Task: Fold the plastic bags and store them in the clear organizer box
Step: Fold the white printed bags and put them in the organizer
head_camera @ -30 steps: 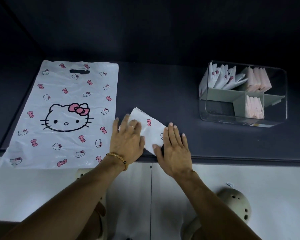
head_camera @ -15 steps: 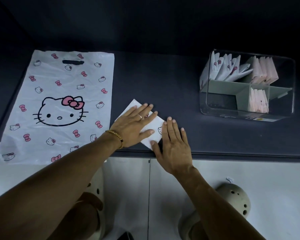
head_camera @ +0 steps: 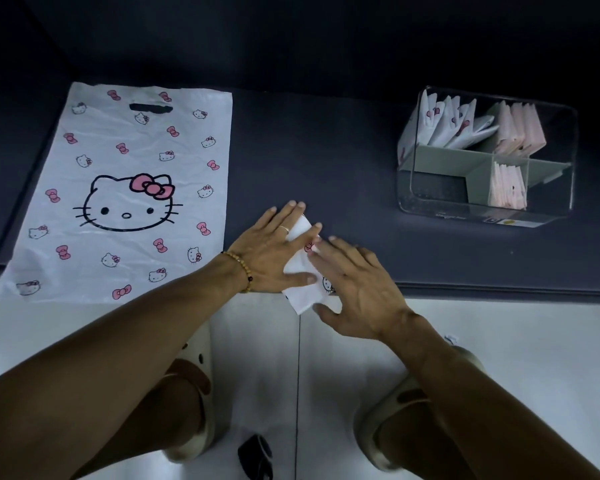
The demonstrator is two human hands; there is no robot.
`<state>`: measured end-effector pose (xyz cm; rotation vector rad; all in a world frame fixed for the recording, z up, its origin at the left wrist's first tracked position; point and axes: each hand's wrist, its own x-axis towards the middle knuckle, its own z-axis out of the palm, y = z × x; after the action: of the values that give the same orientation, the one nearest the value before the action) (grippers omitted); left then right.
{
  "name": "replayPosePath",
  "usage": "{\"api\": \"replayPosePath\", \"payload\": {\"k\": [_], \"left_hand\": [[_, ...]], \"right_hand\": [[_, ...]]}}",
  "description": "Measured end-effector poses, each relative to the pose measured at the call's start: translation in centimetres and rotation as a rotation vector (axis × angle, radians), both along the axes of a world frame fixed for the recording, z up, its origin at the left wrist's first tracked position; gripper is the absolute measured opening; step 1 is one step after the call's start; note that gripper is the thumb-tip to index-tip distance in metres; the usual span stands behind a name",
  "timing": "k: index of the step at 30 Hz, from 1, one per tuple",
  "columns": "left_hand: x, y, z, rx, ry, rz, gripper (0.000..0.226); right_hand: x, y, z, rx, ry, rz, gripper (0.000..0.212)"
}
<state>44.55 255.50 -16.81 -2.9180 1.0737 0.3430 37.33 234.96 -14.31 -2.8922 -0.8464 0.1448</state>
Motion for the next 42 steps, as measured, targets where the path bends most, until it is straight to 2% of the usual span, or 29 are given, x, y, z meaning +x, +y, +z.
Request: {"api": "replayPosePath", "payload": {"k": [3,6,8,10,11,12,15,17,21,22,23,25,28,30,31,33,35,36,38,40,42], "left_hand": [[-1.0,-0.2,1.3,0.041,0.010,-0.007,0.081],[-3.7,0.3,2.3,-0.072,-0.103,0.040,0.061],[-5.8,1.0,2.6,-0.117,-0.110,0.051,0.072],[-7.0,1.8,2.7,-0.104,-0.010,0.074,0.087],[-7.1,2.1,2.6,-0.104,0.021,0.086,0.084],[-6.9,2.3,2.5,-0.130,0.031,0.097,0.072],[-6.3,2.3,2.7,-0.377,0.047,0.236,0.032],[-5.9,2.0,2.7,-0.493,0.104,0.424,0.029],[-5.6,0.9,2.5,-0.637,0.155,0.728,0.027],[-5.4,0.6,2.5,-0.647,0.144,0.800,0.035],[-5.0,0.3,2.4,-0.630,0.140,0.863,0.043],[-4.3,-0.3,2.1,-0.531,0.146,0.942,0.043],[-3.5,-1.0,2.2,-0.367,0.126,0.974,0.024],[-3.4,-1.1,2.4,-0.392,0.080,1.009,0.027],[-3.4,-1.1,2.2,-0.404,0.020,0.970,0.038],[-3.3,-0.9,1.8,-0.344,-0.112,0.694,0.062],[-3.1,-0.7,1.6,-0.190,-0.125,0.363,0.070],[-3.0,-0.7,1.4,-0.130,-0.094,0.282,0.071],[-3.1,-0.4,1.0,-0.056,-0.050,0.248,0.073],[-3.4,-0.2,0.8,-0.001,-0.047,0.232,0.073],[-3.4,-0.5,0.8,-0.011,-0.095,0.225,0.065]], "right_hand": [[-0.4,0.4,-0.2,-0.058,0.049,0.024,0.075],[-1.4,0.4,-0.3,-0.006,-0.068,-0.032,0.058],[-1.9,0.5,-0.2,0.043,-0.152,-0.030,0.046],[-1.9,0.7,0.0,0.068,-0.168,-0.012,0.034],[-1.6,0.8,0.2,0.087,-0.146,-0.025,0.031],[-1.3,0.9,0.5,0.127,-0.103,-0.065,0.029],[0.0,0.8,1.4,0.372,0.147,-0.354,0.019],[1.1,0.7,1.6,0.497,0.319,-0.528,0.010],[3.3,1.6,1.1,0.517,0.431,-0.707,0.019],[3.8,1.9,0.9,0.494,0.433,-0.750,0.026],[4.2,2.2,0.7,0.449,0.423,-0.780,0.033],[4.8,2.8,0.4,0.338,0.380,-0.791,0.040],[5.2,3.4,0.3,0.248,0.328,-0.771,0.036],[5.4,3.7,0.4,0.217,0.345,-0.798,0.031],[5.5,3.8,0.5,0.208,0.349,-0.819,0.028],[5.1,3.8,0.7,0.170,0.241,-0.810,0.026],[4.2,3.4,0.5,0.080,-0.021,-0.585,0.033],[3.7,2.9,0.2,0.054,-0.106,-0.447,0.036],[2.9,2.0,-0.7,0.026,-0.061,-0.281,0.045],[2.3,1.2,-1.8,0.024,0.083,-0.284,0.051],[2.1,0.9,-2.7,0.030,0.120,-0.293,0.054]]}}
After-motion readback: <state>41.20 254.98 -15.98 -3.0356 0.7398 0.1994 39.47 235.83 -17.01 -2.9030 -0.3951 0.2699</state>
